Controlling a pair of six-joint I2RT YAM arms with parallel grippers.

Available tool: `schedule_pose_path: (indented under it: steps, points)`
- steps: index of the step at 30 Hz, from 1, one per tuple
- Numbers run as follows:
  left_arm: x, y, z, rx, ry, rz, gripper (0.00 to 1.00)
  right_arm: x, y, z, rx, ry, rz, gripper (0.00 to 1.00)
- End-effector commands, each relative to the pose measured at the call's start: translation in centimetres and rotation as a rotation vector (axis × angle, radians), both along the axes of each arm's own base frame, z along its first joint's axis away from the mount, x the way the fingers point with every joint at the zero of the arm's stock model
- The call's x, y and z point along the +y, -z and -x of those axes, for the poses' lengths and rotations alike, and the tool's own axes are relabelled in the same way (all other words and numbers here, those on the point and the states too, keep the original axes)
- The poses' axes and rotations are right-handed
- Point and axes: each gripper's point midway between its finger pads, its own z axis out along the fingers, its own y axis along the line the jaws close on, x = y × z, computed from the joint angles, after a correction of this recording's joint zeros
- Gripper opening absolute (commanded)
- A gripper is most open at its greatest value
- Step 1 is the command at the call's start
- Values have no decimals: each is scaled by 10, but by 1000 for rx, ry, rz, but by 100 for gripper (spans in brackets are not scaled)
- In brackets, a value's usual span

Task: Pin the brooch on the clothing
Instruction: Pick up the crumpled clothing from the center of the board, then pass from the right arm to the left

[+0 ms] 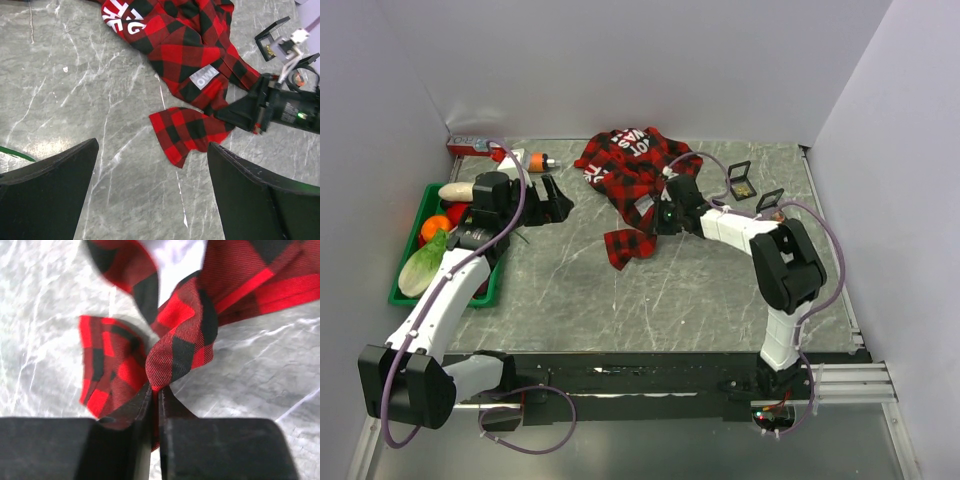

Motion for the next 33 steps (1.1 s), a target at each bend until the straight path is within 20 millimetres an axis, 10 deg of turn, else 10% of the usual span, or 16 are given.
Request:
schedule_pose_path:
  steps: [1,12,17,23,33]
  points:
    - [2,-35,-3,-114,1,-14,96,38,-97,16,-200,-156,-61,4]
    - [-8,-49,5,-173,85,-9,96,57,-357,96,-673,-327,-195,0]
    - [-5,-66,14,-261,87,-20,96,53,-433,139,-821,-423,-306,0]
    - [-12,-70,17,-284,140,-18,96,20,-472,159,-975,-347,-360,0]
    - [-79,-81,64,-364,525,50,96,-31,-421,124,-916,-120,-213,0]
